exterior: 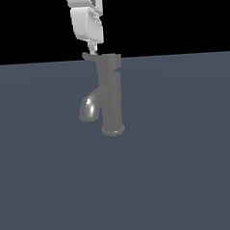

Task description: Turn on the faucet by rotating a designated handle.

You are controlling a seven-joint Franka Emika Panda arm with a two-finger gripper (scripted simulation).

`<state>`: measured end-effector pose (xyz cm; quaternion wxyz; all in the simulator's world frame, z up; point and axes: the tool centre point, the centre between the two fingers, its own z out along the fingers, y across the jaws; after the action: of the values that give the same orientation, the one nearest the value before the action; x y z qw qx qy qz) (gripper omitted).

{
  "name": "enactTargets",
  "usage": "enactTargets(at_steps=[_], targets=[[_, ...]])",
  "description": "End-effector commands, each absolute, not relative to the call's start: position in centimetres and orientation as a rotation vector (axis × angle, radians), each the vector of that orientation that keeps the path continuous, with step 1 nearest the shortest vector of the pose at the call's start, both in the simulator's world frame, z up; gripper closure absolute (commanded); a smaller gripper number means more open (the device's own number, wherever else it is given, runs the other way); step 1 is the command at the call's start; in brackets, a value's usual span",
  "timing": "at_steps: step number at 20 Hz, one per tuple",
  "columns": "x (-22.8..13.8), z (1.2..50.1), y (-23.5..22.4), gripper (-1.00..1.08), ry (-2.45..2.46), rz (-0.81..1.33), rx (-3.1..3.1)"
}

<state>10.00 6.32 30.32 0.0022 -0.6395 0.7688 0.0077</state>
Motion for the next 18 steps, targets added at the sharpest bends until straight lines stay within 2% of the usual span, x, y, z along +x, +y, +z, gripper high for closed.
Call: enactTargets(at_steps=[1, 10, 18], targets=[[10.4, 30.0, 6.4, 1.08, 2.436, 0.01, -1.98], [10.6, 29.7, 6.5, 1.08, 2.452, 0.001, -1.965], [8.8, 29.7, 7.5, 1.08, 2.452, 0.001, -1.965]])
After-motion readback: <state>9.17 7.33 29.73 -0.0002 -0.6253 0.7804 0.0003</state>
